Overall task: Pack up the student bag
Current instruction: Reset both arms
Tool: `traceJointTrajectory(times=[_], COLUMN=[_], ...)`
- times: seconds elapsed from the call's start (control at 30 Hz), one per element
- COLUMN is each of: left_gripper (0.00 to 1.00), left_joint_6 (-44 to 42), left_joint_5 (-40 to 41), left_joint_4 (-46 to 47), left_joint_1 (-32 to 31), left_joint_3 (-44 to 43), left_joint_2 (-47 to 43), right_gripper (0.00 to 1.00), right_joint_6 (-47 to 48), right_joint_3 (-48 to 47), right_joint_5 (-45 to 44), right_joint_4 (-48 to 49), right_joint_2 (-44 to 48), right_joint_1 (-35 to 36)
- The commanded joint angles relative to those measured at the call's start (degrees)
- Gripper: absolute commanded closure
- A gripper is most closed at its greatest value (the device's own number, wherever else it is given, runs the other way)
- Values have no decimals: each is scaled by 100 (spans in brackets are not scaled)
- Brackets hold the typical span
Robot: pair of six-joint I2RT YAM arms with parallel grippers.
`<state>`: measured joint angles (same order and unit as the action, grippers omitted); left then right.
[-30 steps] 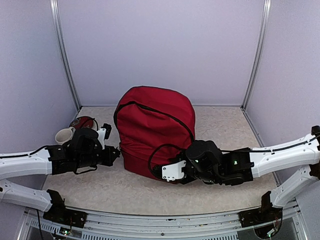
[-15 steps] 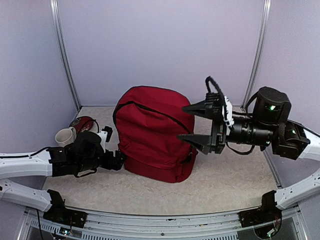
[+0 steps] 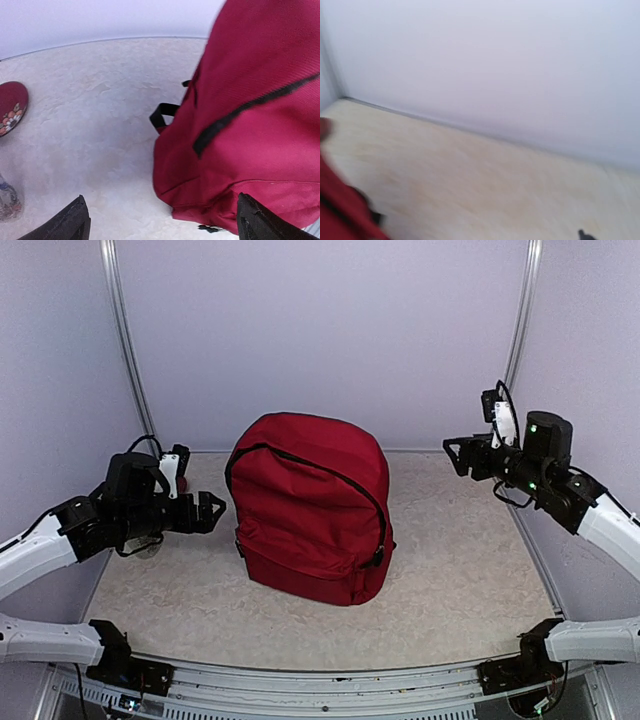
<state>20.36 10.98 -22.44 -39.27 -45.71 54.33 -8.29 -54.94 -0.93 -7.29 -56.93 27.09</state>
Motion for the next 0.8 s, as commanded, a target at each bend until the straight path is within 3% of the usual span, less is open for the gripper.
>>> traceJointTrajectory(times=[0.0,0.27,0.47,0.63,0.77], left_gripper=[1,1,1,1,1], left_joint_6=[-418,-281,-379,-769,-807], left_joint_5=[-391,79,561,1316,1066], left_joint_4=[-474,-197,308,1047,1309], left_joint_1=[668,1351,1452,1547,1799], left_joint_3=[-250,-1038,-1485,-1126,-719], left_joint_2=[147,1067,1773,2115,2295], right_gripper=[7,7,5,5,6], right_joint_6=[-871,-1313,-1240,-1218,-1082], right_joint_3=[585,1006,807,880,1088], right_joint_5=[756,1978,891,592,282], right_joint_4=[261,659,232,189,354], right_joint_2=[-75,-869,-1601,-1853,-1798], right_joint_1=[-883,-1834,-1848,-1848,-1848])
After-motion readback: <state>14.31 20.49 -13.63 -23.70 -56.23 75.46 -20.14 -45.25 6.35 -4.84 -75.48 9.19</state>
